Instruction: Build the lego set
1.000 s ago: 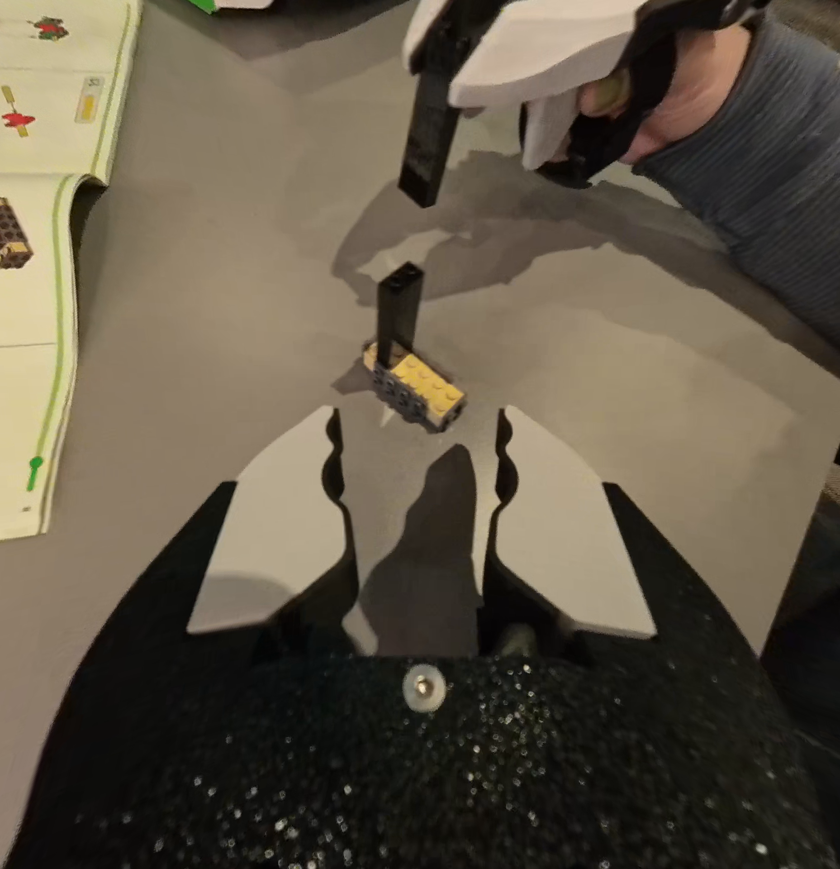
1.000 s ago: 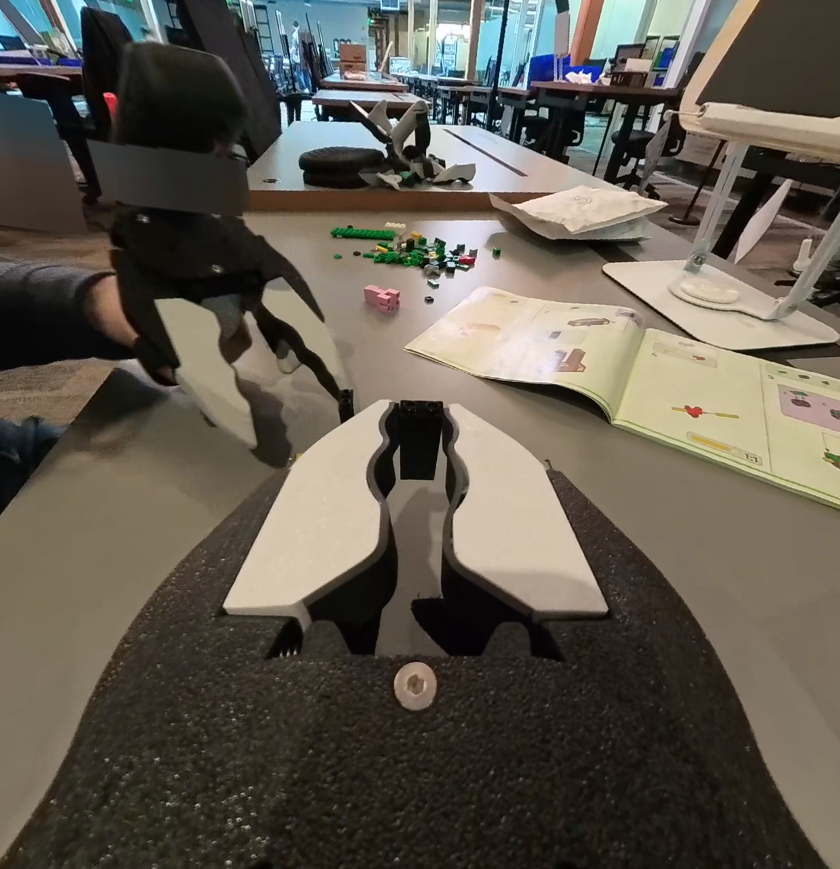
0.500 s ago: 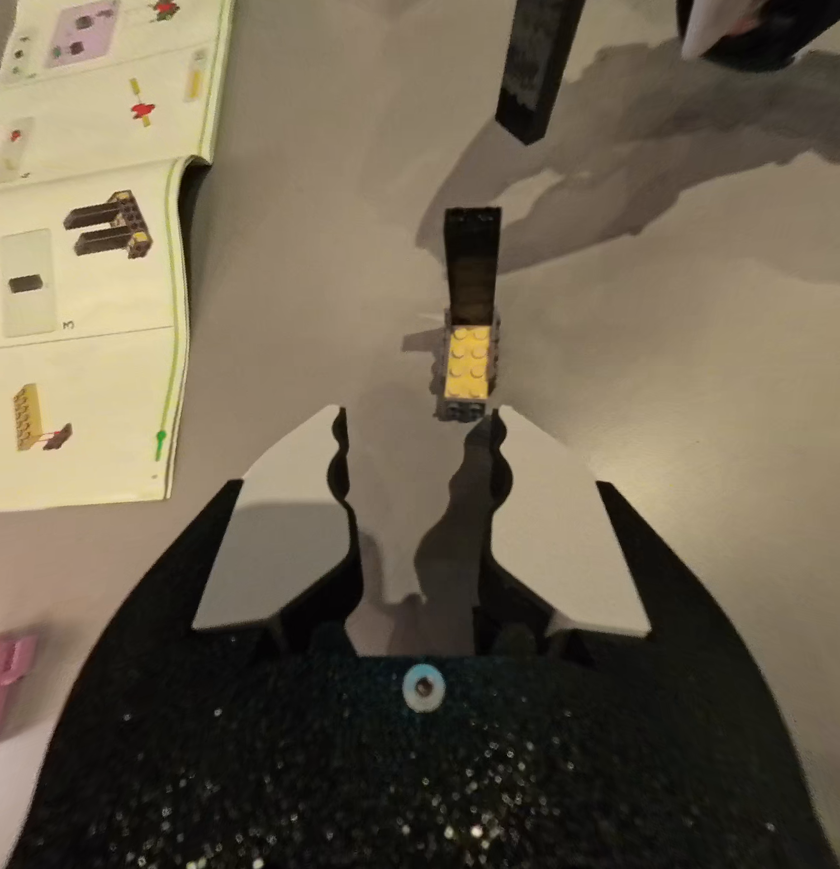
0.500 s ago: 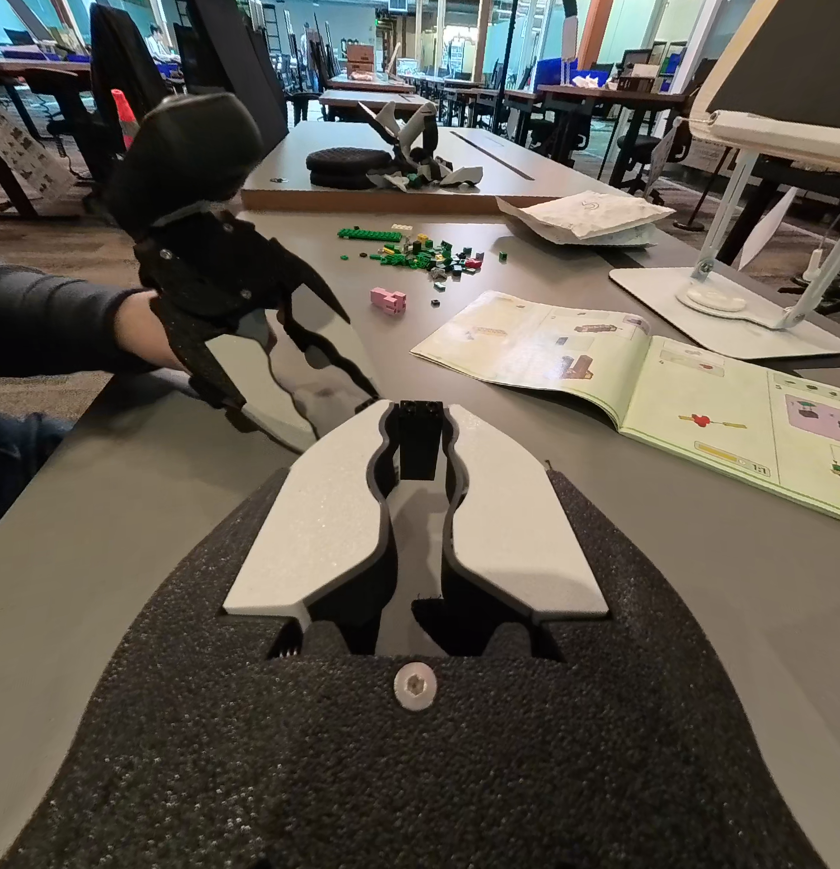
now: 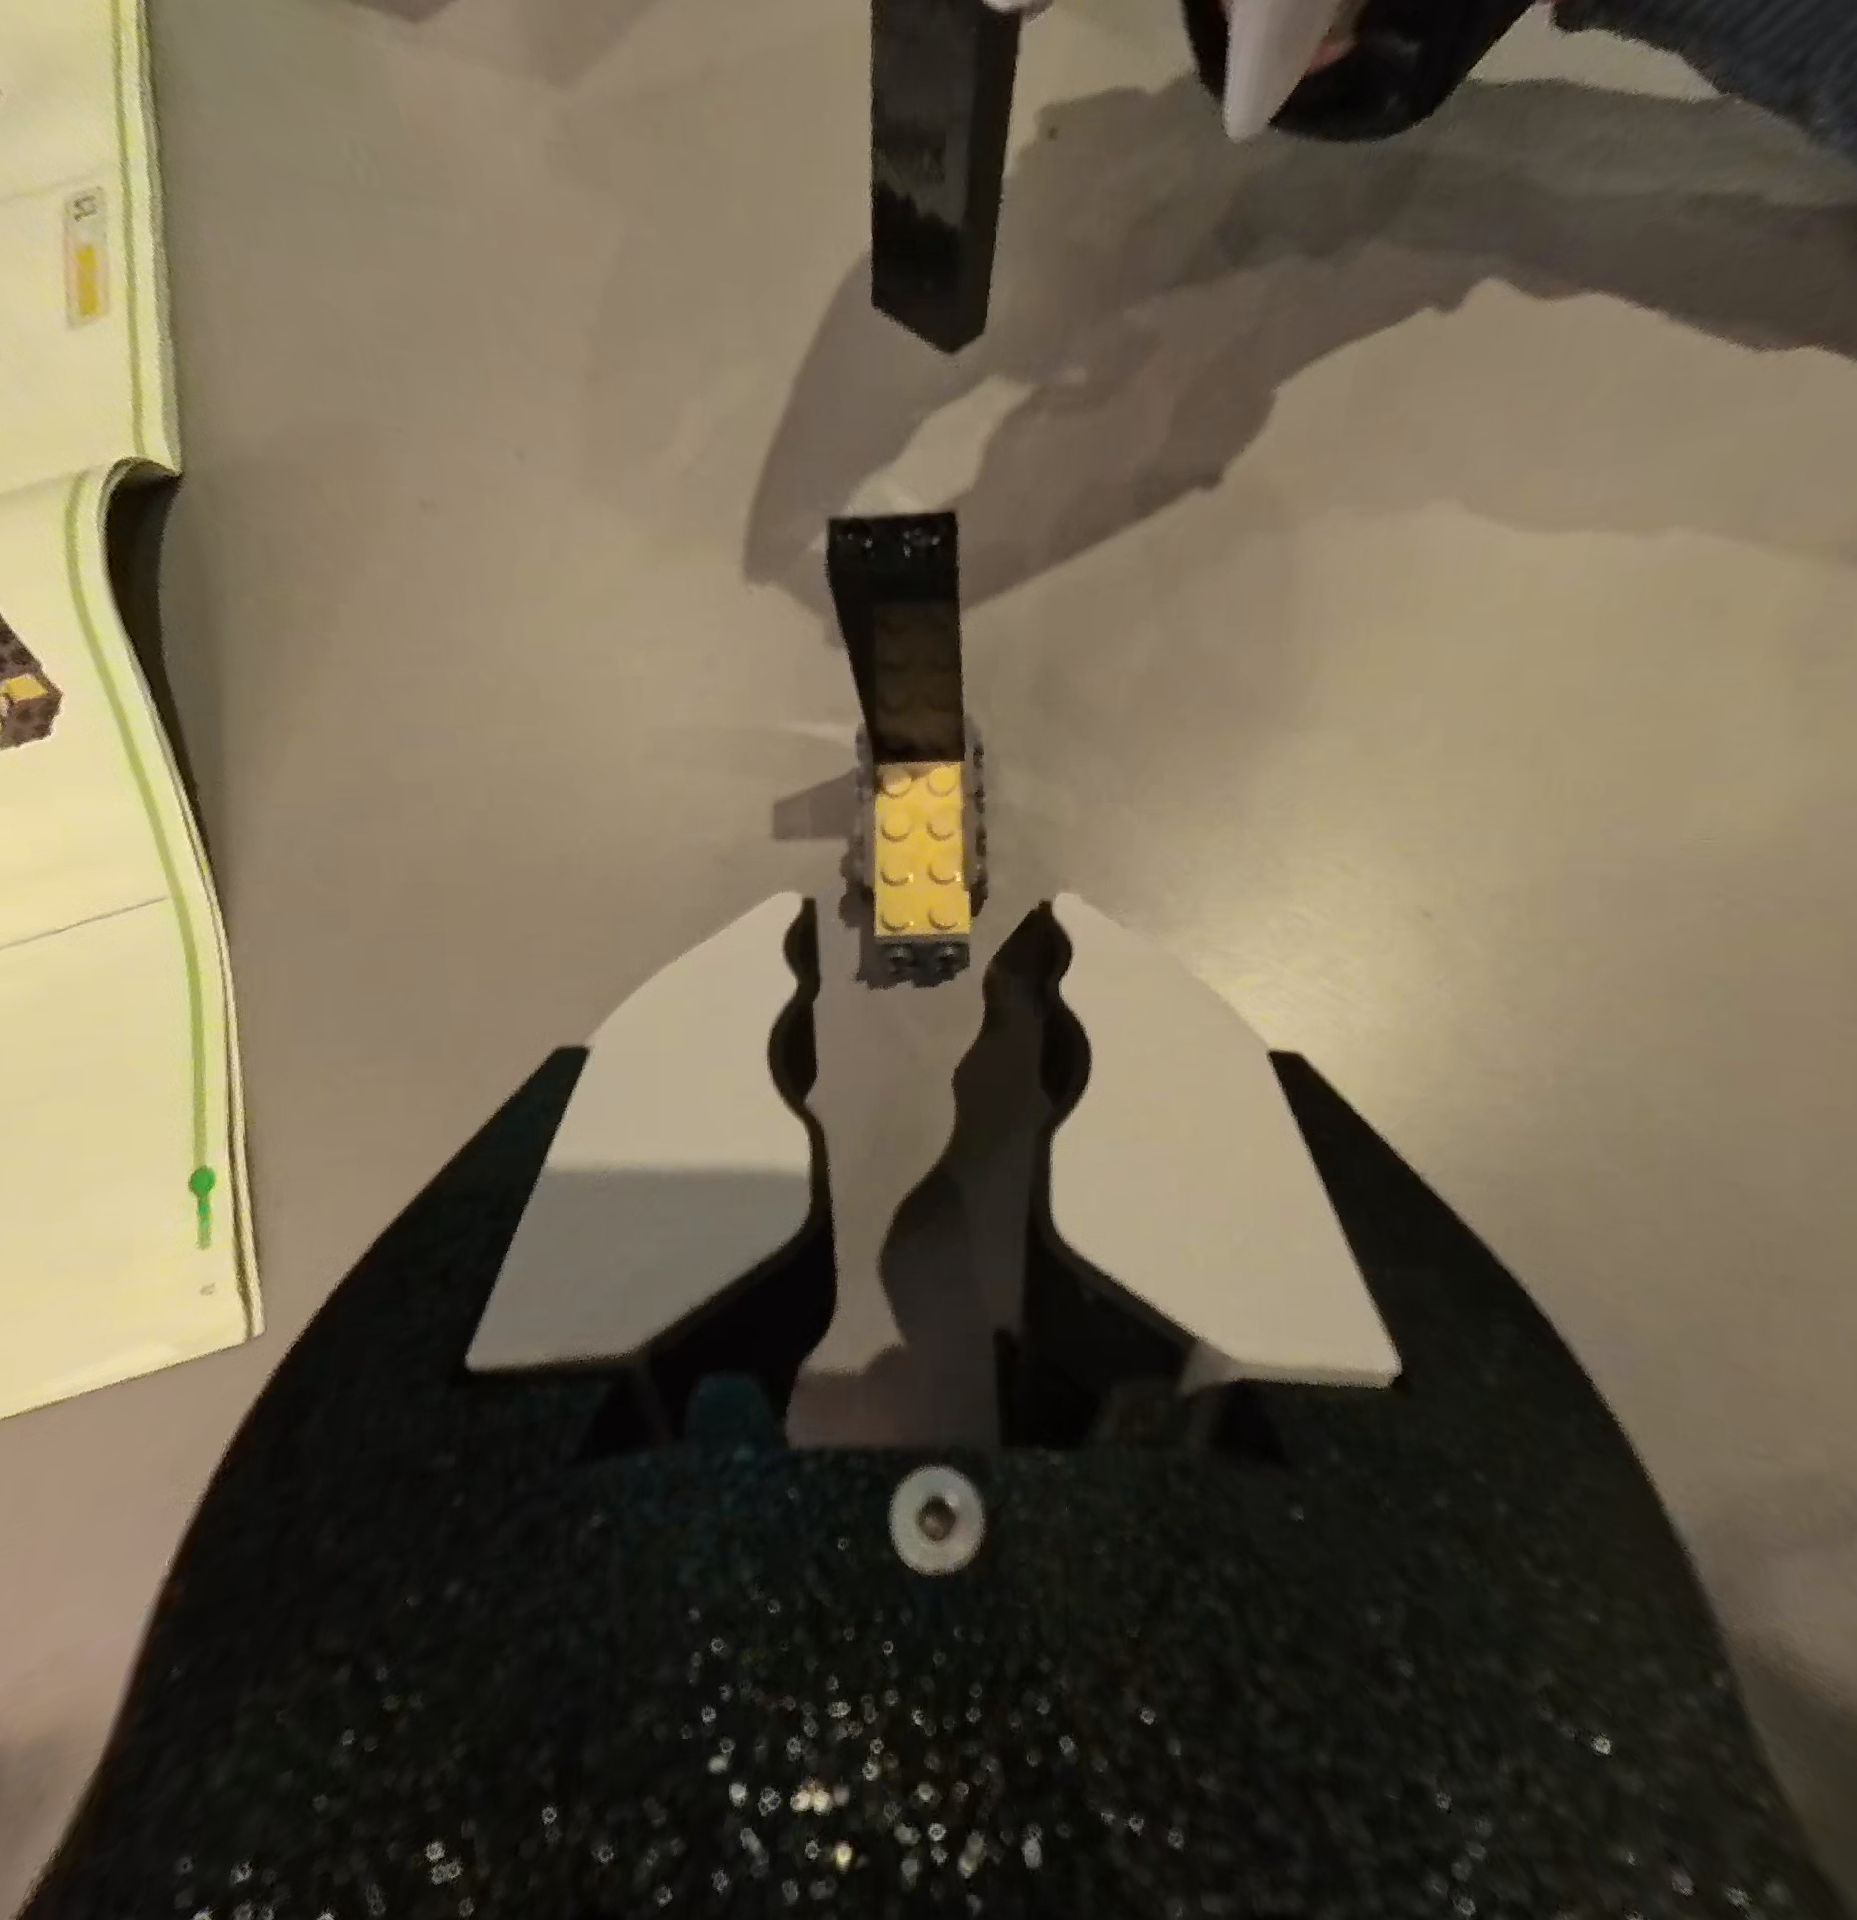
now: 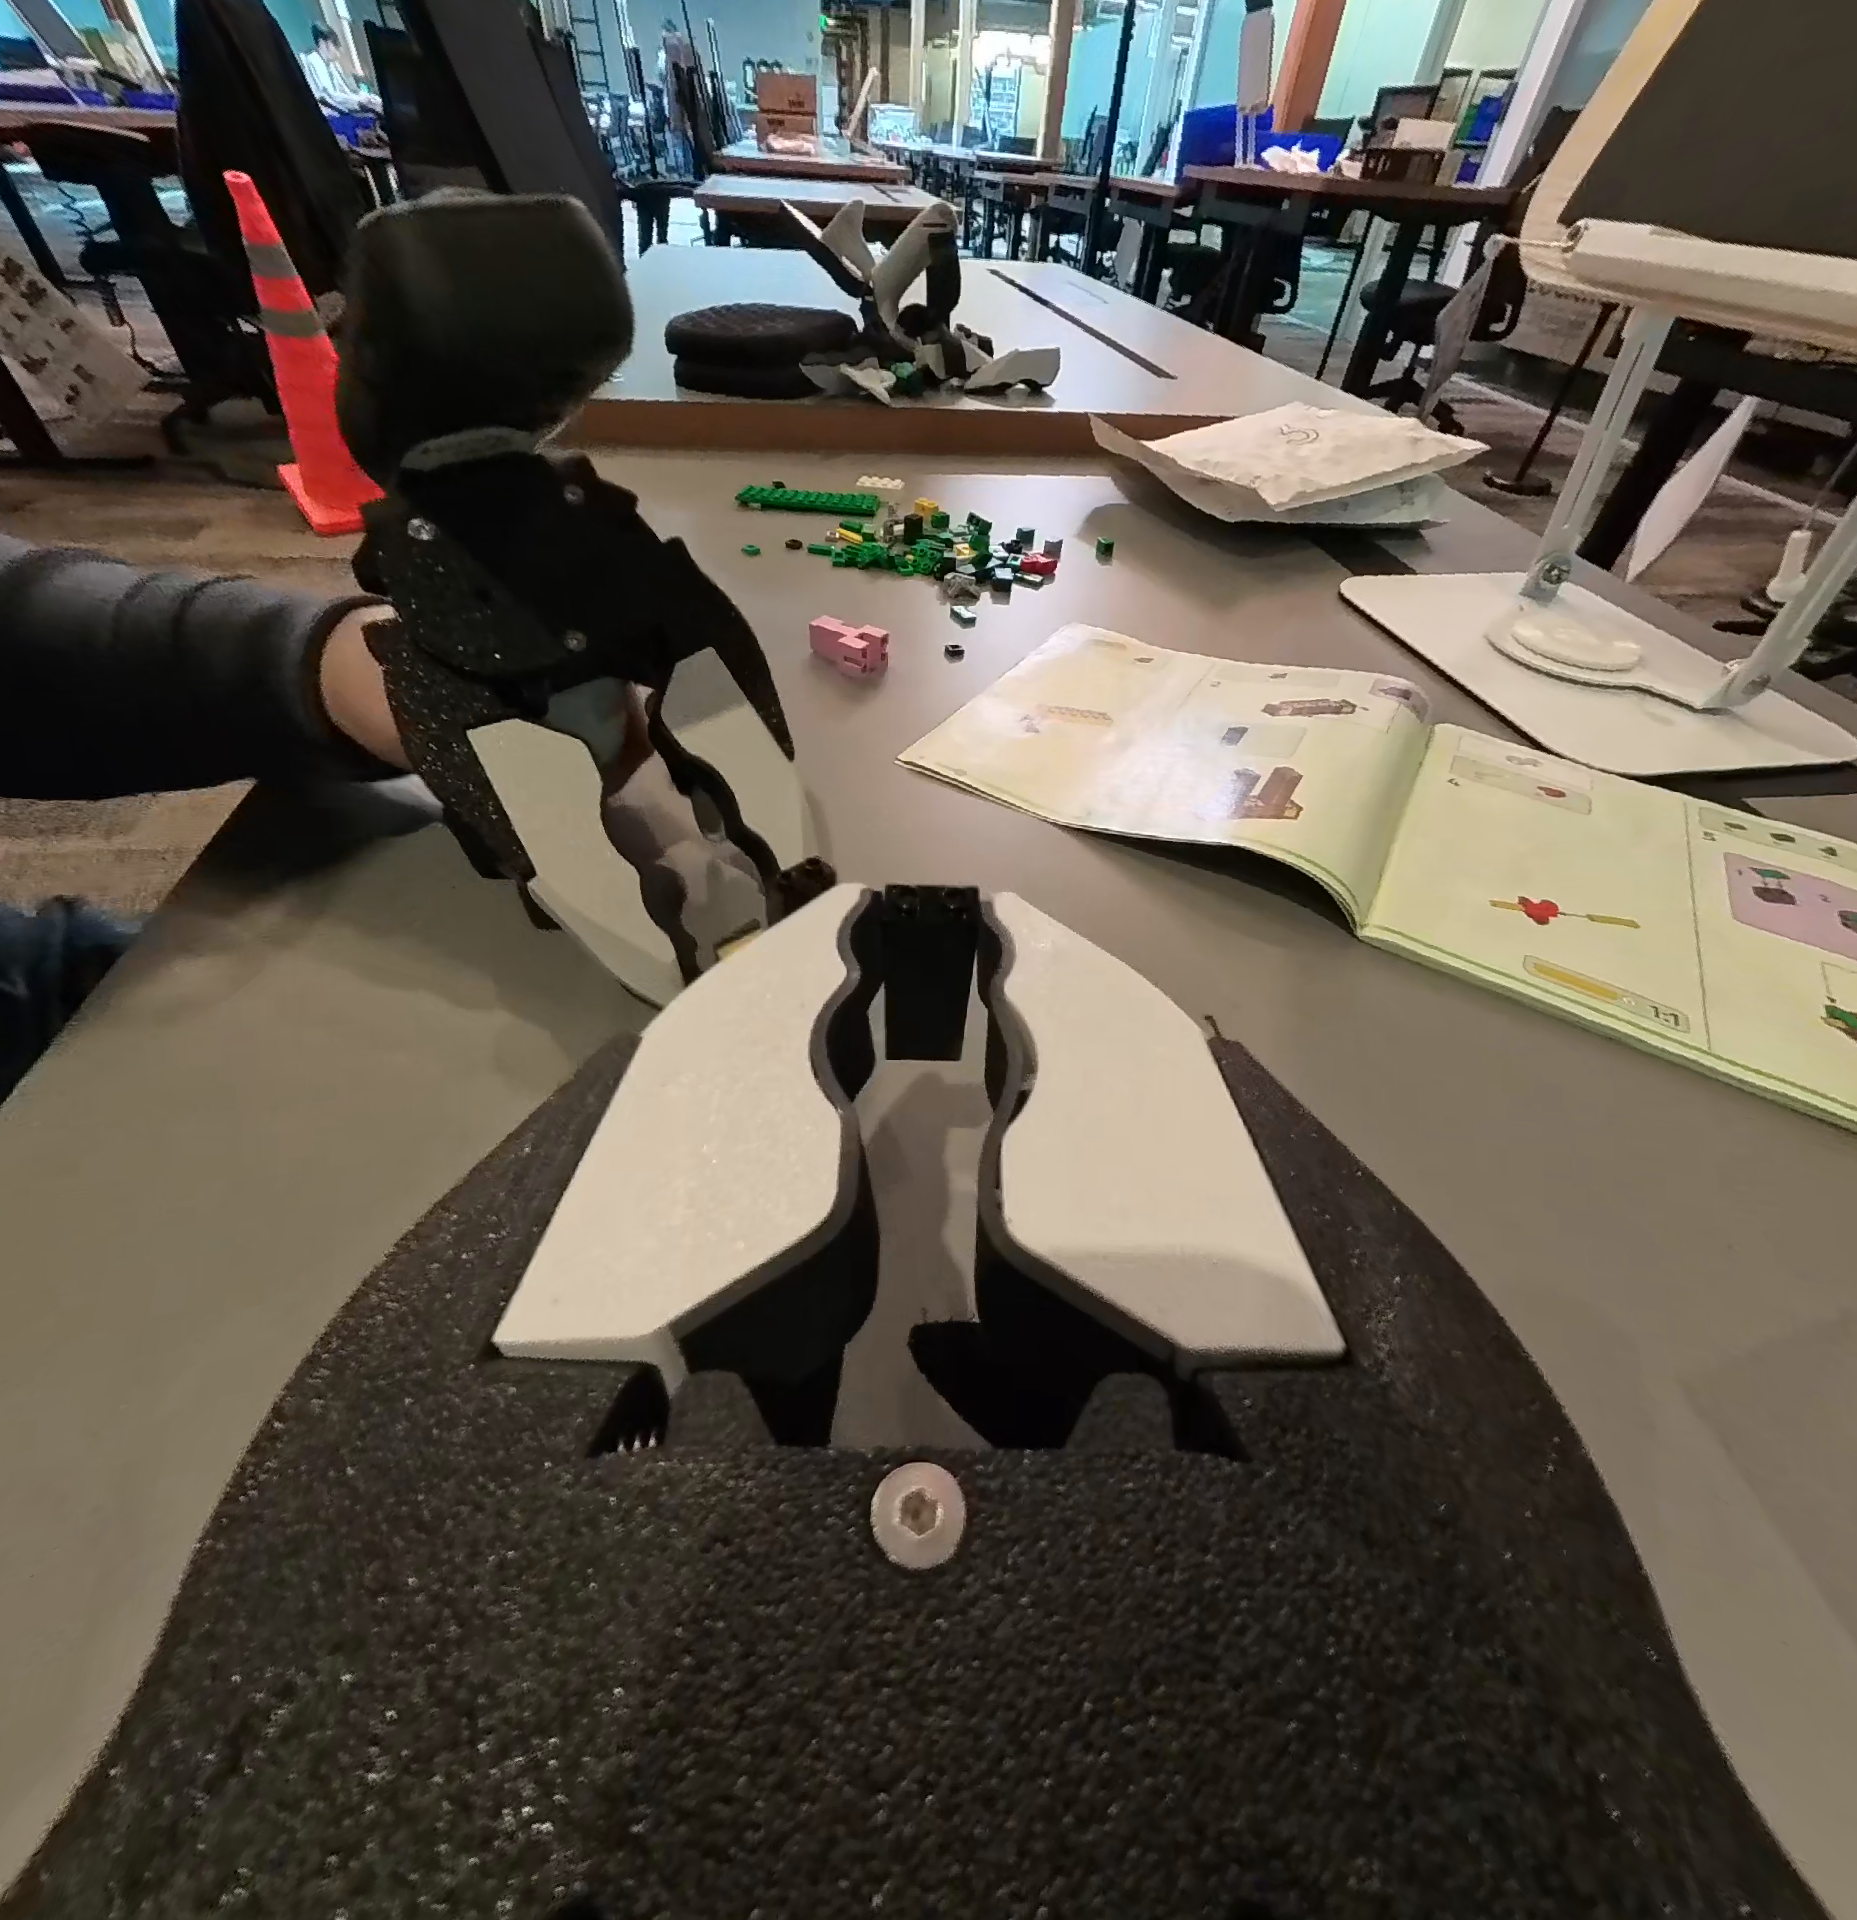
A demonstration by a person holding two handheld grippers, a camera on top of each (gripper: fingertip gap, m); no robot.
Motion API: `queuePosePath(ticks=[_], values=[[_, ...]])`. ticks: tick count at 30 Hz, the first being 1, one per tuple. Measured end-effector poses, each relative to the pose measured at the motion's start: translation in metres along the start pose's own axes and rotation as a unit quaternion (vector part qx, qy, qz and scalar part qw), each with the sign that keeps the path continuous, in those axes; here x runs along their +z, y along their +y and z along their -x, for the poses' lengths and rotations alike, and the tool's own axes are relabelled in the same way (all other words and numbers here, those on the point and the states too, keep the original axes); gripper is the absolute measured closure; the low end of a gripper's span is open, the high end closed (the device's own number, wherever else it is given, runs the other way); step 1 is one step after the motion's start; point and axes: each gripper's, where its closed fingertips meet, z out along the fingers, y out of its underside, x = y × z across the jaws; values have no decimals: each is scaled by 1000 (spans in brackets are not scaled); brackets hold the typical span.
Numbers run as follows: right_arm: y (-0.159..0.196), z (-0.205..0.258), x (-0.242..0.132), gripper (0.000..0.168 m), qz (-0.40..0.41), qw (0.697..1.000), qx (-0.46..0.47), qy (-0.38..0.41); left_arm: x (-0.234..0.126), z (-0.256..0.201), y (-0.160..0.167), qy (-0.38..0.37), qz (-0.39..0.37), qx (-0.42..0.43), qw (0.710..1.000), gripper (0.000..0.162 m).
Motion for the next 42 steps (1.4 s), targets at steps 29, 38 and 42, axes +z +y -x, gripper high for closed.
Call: queuePosePath(ticks=[29,38,42], values=[[52,3,0,139,135,990,-35,-17,-4,6,3,-13,-8,-16,1000,106],[32,5,-4,121,86,995,-36,-18,-18,6,-7,-26,-11,5,1000,106],[21,14,1,119,81,995,-53,-24,-22,8,-8,-28,-14,10,999,105]])
